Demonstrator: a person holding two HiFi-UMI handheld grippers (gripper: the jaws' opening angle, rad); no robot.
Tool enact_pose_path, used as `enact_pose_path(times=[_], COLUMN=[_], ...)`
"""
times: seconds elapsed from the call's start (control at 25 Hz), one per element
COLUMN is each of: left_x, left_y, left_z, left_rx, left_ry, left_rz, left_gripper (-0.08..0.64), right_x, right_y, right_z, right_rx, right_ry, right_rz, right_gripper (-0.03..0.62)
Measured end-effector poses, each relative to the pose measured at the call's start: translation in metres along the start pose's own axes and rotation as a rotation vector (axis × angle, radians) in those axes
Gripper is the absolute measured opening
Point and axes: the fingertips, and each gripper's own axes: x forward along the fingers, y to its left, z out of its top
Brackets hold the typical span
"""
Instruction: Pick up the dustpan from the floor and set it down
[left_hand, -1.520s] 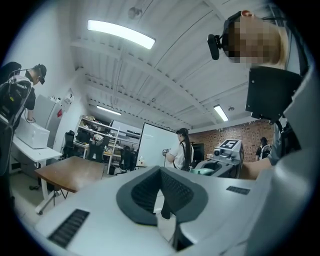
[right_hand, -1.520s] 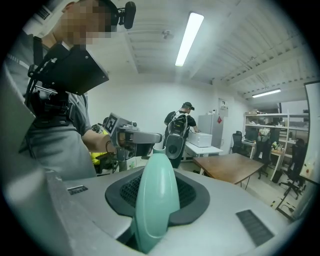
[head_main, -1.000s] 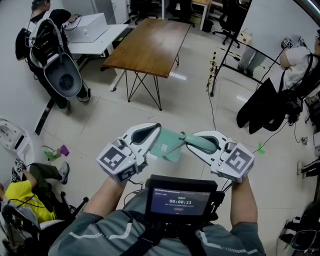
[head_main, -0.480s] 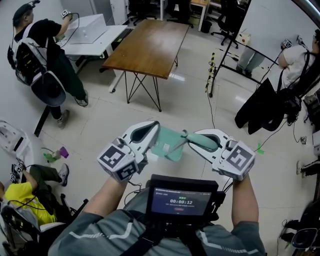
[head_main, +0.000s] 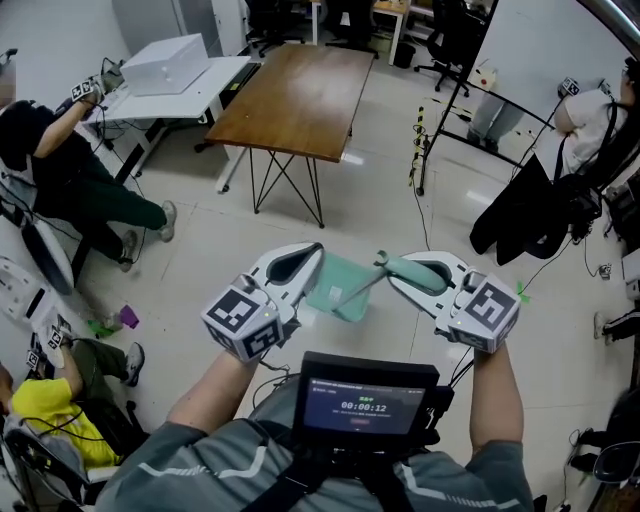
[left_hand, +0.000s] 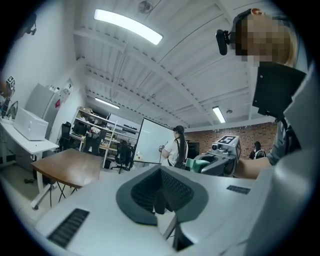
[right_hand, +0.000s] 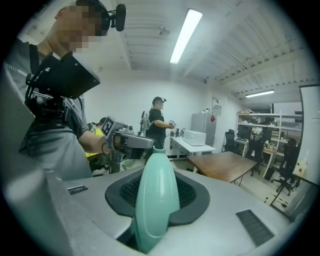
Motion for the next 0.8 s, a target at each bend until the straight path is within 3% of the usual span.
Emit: enact_pose_path(times=[0.4, 0.8], left_x=[0.02, 0.159], left_y=[0.049, 0.115], left_z=[-0.003, -0.016], left_rx=[-0.01, -0.012], left_ry=[0.017, 0.038], left_rz=[-0.024, 0.033], left_gripper=[0.02, 0.02], right_x=[0.045, 0.053], right_y=[-0.052, -0.199], right_z=[-0.007, -0.051], right_rx=[-0.011, -0.027], right_ry=[0.042, 0.052], right_rz=[-0.029, 0.022], right_gripper=[0.117, 0.117])
